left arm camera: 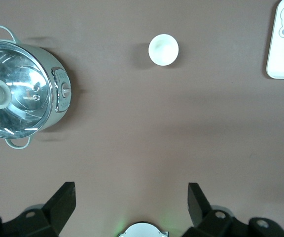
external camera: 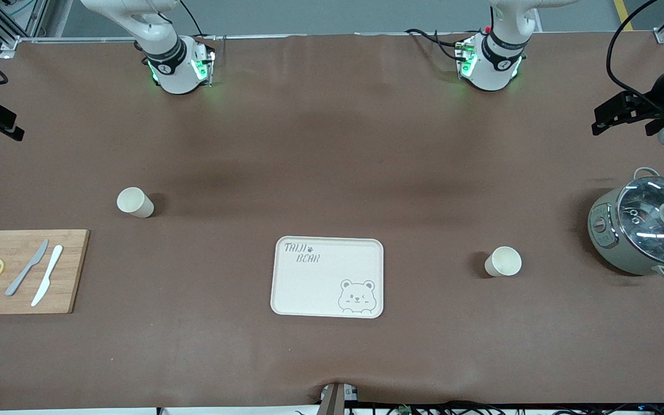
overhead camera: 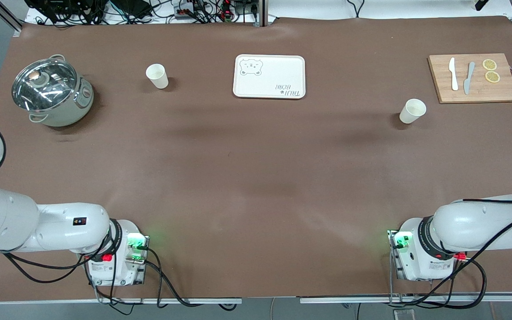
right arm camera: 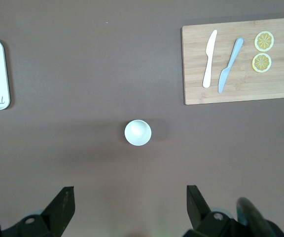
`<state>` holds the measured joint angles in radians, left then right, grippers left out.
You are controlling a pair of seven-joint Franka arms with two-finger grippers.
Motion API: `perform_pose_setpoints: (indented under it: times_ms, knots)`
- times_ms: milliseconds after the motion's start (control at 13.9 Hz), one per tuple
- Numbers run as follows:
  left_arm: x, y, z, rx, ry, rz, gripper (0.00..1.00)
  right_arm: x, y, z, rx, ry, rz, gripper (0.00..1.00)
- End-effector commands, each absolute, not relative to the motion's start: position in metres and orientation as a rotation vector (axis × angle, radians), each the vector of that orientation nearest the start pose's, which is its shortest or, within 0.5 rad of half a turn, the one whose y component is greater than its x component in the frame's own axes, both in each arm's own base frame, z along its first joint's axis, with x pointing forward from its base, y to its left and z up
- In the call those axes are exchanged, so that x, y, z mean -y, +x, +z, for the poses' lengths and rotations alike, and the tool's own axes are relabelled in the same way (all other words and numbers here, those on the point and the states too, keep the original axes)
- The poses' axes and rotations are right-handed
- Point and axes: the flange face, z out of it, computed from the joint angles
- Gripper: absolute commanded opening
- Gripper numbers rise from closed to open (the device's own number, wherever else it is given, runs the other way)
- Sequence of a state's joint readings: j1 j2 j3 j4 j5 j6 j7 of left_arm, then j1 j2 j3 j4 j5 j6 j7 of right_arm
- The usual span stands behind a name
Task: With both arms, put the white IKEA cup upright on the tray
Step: 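Reach the left gripper toward the cup by the pot while the right gripper follows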
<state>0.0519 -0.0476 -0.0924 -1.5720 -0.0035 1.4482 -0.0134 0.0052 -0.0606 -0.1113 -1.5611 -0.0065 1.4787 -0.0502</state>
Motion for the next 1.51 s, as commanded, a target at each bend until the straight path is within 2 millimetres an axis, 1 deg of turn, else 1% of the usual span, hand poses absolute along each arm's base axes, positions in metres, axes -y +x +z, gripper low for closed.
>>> perform_pose_setpoints:
  times_ms: [0, 144, 215, 287, 431, 574, 646, 718, 862, 1005, 1077, 1221, 1292, 1364, 1436]
  knots:
    - [0.023, 0.524, 0.647, -0.072, -3.146, 0.124, 1.00, 0.062, 0.525, 0.658, -0.099, -3.149, 0.026, 1.00]
    - [0.022, 0.525, 0.647, -0.067, -3.147, 0.119, 1.00, 0.060, 0.526, 0.659, -0.092, -3.151, 0.024, 1.00]
    - [0.019, 0.530, 0.646, -0.059, -3.144, 0.119, 1.00, 0.060, 0.526, 0.659, -0.092, -3.151, 0.024, 1.00]
    - [0.016, 0.540, 0.644, -0.059, -3.129, 0.120, 1.00, 0.062, 0.526, 0.659, -0.096, -3.149, 0.023, 1.00]
    - [0.017, 0.553, 0.631, -0.050, -3.123, 0.148, 1.00, 0.062, 0.526, 0.659, -0.097, -3.155, 0.024, 1.00]
    - [0.020, 0.564, 0.599, -0.049, -3.119, 0.217, 1.00, 0.062, 0.526, 0.659, -0.095, -3.155, 0.027, 1.00]
    - [0.018, 0.575, 0.583, -0.045, -3.120, 0.200, 1.00, 0.062, 0.526, 0.658, -0.095, -3.154, 0.029, 1.00]
    - [0.018, 0.581, 0.559, -0.047, -3.120, 0.217, 1.00, 0.062, 0.527, 0.655, -0.095, -3.154, 0.038, 1.00]
    - [0.023, 0.587, 0.520, -0.039, -3.124, 0.157, 1.00, 0.063, 0.528, 0.654, -0.097, -3.155, 0.046, 1.00]
    - [0.030, 0.591, 0.494, 0.035, -3.127, 0.106, 1.00, 0.065, 0.528, 0.654, -0.102, -3.155, 0.044, 1.00]
    - [0.031, 0.594, 0.479, 0.041, -3.129, 0.099, 1.00, 0.066, 0.528, 0.653, -0.102, -3.155, 0.046, 1.00]
    - [0.041, 0.599, 0.450, 0.026, -3.138, 0.046, 1.00, 0.069, 0.541, 0.632, -0.104, -3.157, 0.109, 1.00]
    - [0.040, 0.601, 0.434, 0.026, -3.140, 0.046, 1.00, 0.077, 0.541, 0.630, -0.130, -3.149, 0.111, 1.00]
    - [0.039, 0.604, 0.425, 0.028, -3.142, 0.044, 1.00, 0.084, 0.540, 0.630, -0.153, -3.145, 0.111, 1.00]
    - [0.040, 0.609, 0.415, 0.026, -3.144, 0.042, 1.00, 0.085, 0.541, 0.627, -0.154, -3.146, 0.118, 1.00]
